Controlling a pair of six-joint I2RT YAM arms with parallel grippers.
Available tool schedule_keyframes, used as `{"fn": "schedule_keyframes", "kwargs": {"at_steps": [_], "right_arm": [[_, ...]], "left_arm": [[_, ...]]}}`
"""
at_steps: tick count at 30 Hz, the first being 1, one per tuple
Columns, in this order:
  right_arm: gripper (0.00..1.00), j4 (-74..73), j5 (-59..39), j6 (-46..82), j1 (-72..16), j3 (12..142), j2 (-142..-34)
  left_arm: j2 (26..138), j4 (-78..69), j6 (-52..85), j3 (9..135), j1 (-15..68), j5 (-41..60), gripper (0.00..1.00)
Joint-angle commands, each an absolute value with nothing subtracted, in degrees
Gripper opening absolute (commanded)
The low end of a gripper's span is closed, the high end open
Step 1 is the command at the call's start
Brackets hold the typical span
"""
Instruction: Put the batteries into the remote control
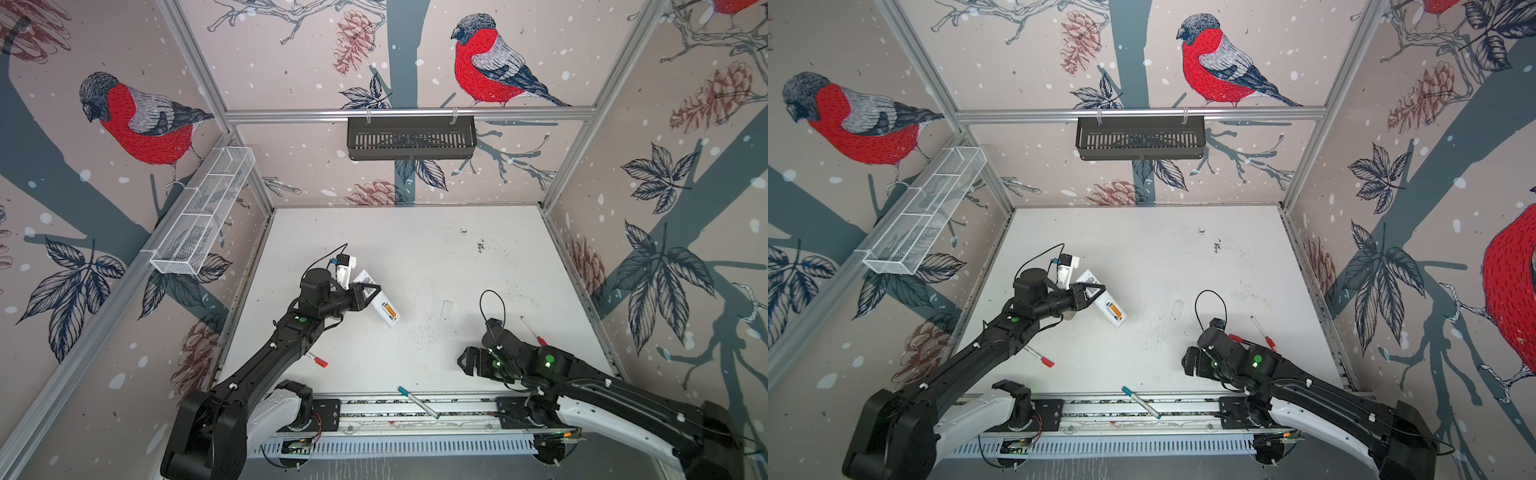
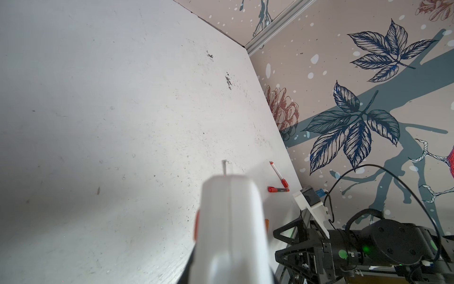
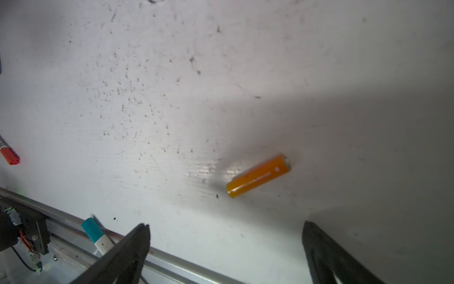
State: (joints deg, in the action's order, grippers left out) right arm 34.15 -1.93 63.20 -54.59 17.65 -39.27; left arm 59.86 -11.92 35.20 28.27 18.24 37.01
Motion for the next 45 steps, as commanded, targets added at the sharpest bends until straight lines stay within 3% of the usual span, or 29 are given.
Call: {"fn": "schedule_keyframes", "kwargs": {"at_steps": [1,17,22,30,45], "right_arm": [[0.98,33.2,0.0,67.6,-54.2,15.8,-39.5],[0.47,29.5,6.1,61.5,-53.9,19.8,-59.1],[0.42,30.6,8.9,58.5,-54.1,23.0,-65.3],[0.28,28.7,9.9,52.2,-54.6,26.8,-74.3],[0.25,26.3,8.6,44.6,-56.7,32.6,-82.5]], "left_arm": [[59.5,-15.9,35.7,28.1,18.1,36.9,0.0],[56.3,-14.2,35.0,27.9,18.1,36.1,0.0],[56.0,-14.2,35.1,27.7,18.0,36.1,0.0],[55.5,-13.9,35.0,27.7,18.0,36.0,0.0],[55.3,-13.5,34.9,27.7,18.0,35.9,0.0]]}}
